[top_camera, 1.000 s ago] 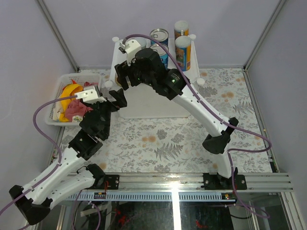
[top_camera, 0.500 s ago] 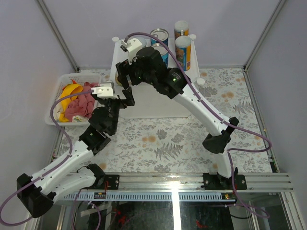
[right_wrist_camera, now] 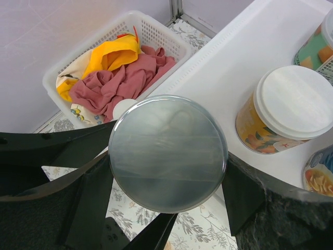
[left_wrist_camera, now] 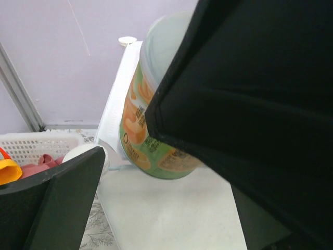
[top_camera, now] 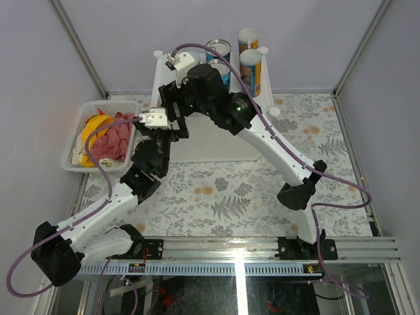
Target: Place and organize the canned foods onto the counter
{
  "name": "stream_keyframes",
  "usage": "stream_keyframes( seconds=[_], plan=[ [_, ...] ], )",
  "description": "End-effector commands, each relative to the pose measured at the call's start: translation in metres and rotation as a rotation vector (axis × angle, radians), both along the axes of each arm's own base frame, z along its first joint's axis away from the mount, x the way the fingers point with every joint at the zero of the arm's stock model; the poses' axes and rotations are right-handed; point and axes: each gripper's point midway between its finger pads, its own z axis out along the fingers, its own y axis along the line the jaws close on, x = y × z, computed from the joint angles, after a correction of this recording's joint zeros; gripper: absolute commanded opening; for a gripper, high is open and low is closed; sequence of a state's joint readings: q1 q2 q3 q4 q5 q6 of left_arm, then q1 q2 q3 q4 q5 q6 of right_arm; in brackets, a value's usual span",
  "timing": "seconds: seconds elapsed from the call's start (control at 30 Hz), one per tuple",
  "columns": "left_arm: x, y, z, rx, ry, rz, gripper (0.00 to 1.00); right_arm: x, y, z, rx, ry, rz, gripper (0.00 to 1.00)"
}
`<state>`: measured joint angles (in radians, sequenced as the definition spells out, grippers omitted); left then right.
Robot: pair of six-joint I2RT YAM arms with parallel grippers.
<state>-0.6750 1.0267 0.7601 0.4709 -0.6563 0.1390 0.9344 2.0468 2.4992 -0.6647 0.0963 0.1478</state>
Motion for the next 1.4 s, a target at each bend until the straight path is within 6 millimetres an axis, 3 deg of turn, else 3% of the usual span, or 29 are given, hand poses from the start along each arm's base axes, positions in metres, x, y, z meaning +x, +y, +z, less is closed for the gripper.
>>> stream_keyframes(
  seconds=[0.0,0.5,1.03,1.37],
  plan=[
    [0.005,0.013,0.047,-0.081,-0.141,0.055,1.0,-0.002,-0.001,0.048,0.129,-0.063,0.015,0.0],
    [0.021,0.024,0.052,-0.106,-0.163,0.093,1.0,-0.009,-0.002,0.048,0.141,-0.025,0.03,0.0],
    [0.026,0.033,0.054,-0.08,-0.176,0.133,1.0,-0.018,-0.004,0.039,0.106,0.006,0.059,0.0],
    [0.023,0.038,0.058,0.031,-0.205,0.14,1.0,-0.027,-0.005,0.032,0.074,0.03,0.101,0.0]
  ],
)
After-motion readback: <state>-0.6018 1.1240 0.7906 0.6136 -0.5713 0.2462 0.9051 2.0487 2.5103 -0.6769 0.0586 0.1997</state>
